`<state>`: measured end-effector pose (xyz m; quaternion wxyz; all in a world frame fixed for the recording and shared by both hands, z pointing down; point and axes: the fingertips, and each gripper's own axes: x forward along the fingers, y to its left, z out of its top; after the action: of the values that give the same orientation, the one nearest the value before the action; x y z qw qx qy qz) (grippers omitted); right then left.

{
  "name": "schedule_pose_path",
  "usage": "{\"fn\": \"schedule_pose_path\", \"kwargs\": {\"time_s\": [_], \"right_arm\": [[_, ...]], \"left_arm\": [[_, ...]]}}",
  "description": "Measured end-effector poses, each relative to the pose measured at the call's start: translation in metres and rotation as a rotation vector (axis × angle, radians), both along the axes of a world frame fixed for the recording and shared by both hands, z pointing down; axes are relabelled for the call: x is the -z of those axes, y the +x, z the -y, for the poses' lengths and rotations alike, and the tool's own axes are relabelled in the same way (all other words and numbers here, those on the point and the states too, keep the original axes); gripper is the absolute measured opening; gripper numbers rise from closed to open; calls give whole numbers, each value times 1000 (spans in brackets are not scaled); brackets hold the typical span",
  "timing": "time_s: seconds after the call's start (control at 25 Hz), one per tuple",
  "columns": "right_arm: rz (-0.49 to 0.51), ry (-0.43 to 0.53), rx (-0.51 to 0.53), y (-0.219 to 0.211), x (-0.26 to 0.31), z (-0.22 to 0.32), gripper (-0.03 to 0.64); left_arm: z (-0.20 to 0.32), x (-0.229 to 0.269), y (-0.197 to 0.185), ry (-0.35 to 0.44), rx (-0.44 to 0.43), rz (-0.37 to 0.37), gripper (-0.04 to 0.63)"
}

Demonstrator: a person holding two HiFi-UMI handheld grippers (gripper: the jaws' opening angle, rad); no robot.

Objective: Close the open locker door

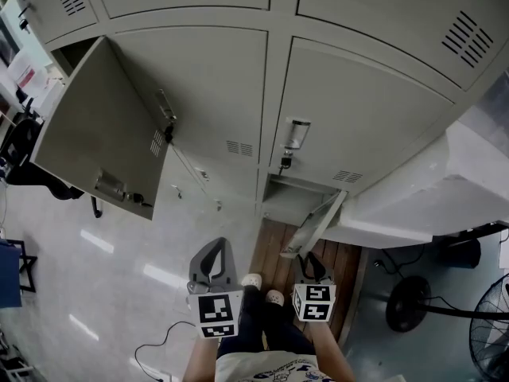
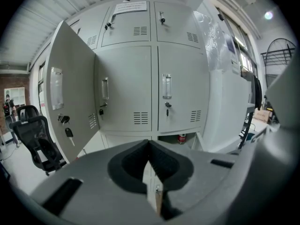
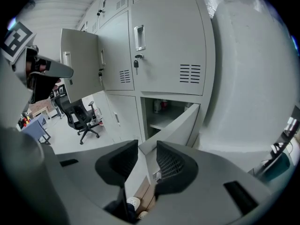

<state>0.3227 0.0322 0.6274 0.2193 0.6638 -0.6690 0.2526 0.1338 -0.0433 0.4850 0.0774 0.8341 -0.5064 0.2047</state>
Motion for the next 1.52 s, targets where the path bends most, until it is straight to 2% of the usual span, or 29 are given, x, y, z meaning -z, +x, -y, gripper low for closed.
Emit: {"fn": "schedule_pose_path", "kwargs": {"time_s": [0.52, 1.0, 1.52], "right_arm": [[-11, 98, 74, -32, 1, 51, 115], [21, 170, 120, -46, 3, 90, 106], [11, 187, 139, -49, 2, 119, 97]], "left_arm": [[16, 13, -11, 59, 14, -23, -3], [17, 12, -19, 62, 38, -39, -2], [24, 14, -27, 66, 69, -34, -3]]}}
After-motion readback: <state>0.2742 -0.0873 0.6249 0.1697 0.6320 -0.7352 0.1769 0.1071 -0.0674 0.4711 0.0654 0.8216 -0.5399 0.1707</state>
